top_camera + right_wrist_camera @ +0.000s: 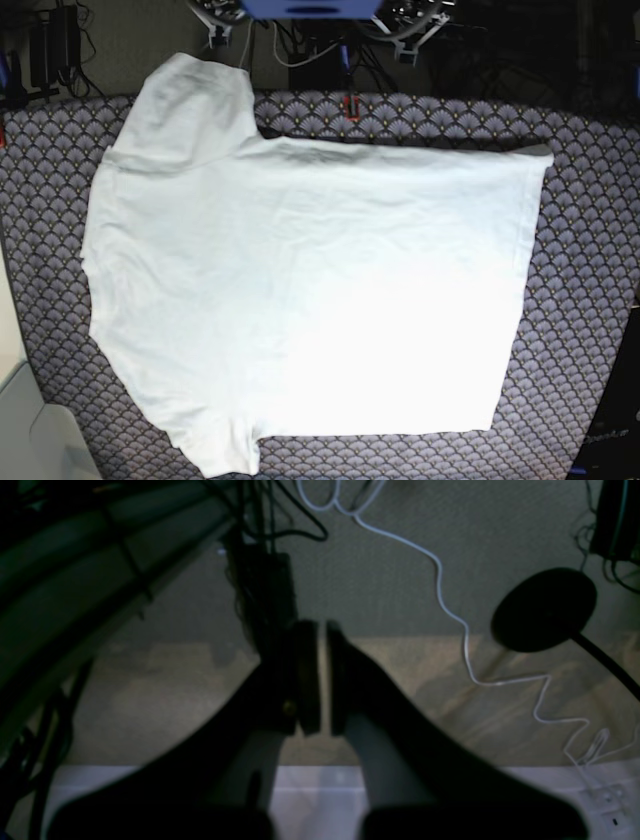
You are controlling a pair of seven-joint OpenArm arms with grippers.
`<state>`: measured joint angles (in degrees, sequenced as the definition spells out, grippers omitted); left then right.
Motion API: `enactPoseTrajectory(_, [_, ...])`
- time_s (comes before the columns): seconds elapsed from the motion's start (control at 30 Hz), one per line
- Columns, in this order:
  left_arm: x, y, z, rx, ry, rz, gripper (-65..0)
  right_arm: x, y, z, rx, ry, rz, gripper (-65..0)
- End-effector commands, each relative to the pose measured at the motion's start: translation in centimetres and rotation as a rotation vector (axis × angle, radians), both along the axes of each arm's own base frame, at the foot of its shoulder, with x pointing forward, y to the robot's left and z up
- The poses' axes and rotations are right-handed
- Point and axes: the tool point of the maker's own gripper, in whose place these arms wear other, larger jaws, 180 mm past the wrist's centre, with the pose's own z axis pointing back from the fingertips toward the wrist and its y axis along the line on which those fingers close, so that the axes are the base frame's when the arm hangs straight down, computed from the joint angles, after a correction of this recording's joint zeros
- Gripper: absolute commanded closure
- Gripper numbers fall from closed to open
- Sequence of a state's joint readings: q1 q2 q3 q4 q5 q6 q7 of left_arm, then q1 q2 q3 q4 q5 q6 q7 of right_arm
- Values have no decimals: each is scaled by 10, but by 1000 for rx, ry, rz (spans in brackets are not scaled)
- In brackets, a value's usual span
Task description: Fold the T-shirt properly
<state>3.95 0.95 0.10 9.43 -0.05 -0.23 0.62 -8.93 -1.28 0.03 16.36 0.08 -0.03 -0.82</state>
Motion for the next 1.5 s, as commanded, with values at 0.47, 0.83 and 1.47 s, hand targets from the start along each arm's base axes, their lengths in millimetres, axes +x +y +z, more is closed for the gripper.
enactPoseTrajectory(0.47, [3, 1, 0, 3, -14, 1, -1, 4, 1, 0, 6, -15, -1, -10])
enactPoseTrajectory(0.83, [4, 0, 1, 0, -19, 3, -1, 6, 0, 0, 5, -16, 0, -10])
enactPoseTrajectory(1.47, [13, -2, 3, -4, -52, 5, -1, 7, -2, 0, 2, -24, 3, -10])
